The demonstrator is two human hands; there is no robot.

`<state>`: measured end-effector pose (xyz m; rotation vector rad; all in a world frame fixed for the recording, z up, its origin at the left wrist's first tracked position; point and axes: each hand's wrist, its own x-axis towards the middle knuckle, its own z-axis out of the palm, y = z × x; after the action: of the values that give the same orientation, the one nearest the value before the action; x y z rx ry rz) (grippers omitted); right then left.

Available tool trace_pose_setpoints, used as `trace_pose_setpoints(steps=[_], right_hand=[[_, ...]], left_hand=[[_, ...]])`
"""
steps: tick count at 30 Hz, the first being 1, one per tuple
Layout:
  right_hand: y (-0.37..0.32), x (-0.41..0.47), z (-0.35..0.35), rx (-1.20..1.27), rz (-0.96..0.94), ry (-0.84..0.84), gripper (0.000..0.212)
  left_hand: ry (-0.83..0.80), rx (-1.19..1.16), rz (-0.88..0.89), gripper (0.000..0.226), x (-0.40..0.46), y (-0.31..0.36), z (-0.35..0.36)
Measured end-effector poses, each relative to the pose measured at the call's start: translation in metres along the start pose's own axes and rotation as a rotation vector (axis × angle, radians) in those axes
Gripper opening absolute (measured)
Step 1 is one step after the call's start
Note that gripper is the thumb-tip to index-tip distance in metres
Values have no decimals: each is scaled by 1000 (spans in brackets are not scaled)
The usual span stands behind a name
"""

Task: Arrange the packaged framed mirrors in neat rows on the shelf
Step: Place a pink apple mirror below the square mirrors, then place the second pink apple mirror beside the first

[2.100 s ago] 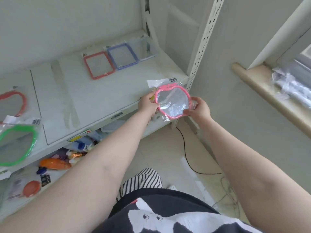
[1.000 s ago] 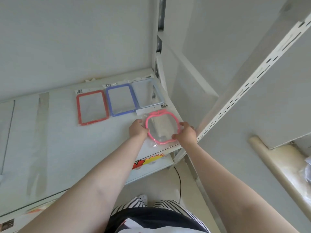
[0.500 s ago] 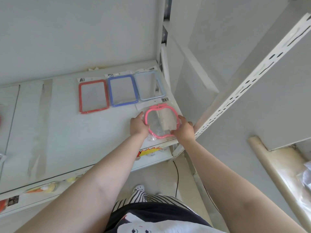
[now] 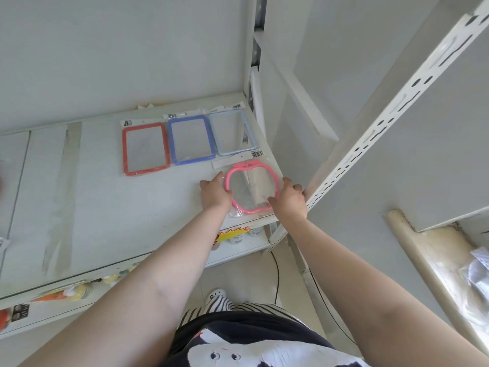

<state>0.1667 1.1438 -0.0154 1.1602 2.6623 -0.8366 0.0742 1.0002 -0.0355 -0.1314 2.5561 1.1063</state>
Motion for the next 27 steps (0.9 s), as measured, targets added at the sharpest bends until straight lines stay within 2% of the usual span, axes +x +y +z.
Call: trace_pose_setpoints(steps=[5,12,18,27], right_hand=[[-14,-10,-10,-78,-37,51,57],[-20,-25,-13,-111,-174,35,53],[-32,-42,-4,-104,-300,-7,50],[-75,-90,12,-176,-521,-85,47]], left_hand=[[47,77,25,61,-7,7,-7],[52,191,107,60,-37,9,-21],[13,196,210,54,-61,-13,-47],[66,280,337,52,-71,-54,-101]])
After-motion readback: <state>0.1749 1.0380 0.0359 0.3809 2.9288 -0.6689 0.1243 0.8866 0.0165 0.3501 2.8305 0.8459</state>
